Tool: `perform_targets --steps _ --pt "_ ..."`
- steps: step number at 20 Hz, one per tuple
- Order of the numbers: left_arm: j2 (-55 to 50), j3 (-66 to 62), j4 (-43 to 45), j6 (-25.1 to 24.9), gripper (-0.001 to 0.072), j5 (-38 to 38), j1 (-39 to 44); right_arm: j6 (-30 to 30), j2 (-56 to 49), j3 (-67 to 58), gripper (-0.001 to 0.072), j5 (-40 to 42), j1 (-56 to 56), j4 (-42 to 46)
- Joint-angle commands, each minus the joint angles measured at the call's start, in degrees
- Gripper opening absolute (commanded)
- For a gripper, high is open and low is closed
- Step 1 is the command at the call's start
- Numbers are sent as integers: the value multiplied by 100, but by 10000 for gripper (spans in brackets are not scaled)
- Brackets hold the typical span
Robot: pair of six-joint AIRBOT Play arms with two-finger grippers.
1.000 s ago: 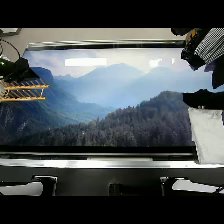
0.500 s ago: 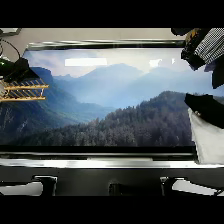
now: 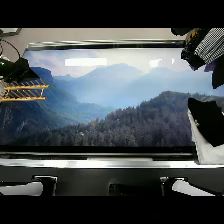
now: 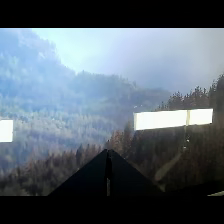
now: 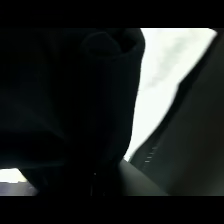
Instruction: Fold the clothes and pants, and hang the long-sleeved shirts on hangers.
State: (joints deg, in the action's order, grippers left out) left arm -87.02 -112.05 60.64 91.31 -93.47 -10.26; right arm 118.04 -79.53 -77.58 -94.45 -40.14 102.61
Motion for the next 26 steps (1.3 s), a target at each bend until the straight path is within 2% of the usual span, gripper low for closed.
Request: perform_targets --steps 1,16,19,20,23,26 --pt "-2 0 2 -2 18 2 -2 -90 31 330 31 0 7 457" --pt "-2 0 2 -2 18 2 -2 -326 31 691 41 -199 4 1012" --pt "-2 0 2 -2 18 2 0 -400 68 691 287 -352 7 1104" --pt "-2 0 2 -2 18 4 -2 -520 133 691 310 -313 7 1102" --pt "-4 2 7 -2 18 9 0 -573 621 680 314 260 7 1008" --pt "-4 20 225 0 17 142 13 -861 1123 662 300 1314 11 0"
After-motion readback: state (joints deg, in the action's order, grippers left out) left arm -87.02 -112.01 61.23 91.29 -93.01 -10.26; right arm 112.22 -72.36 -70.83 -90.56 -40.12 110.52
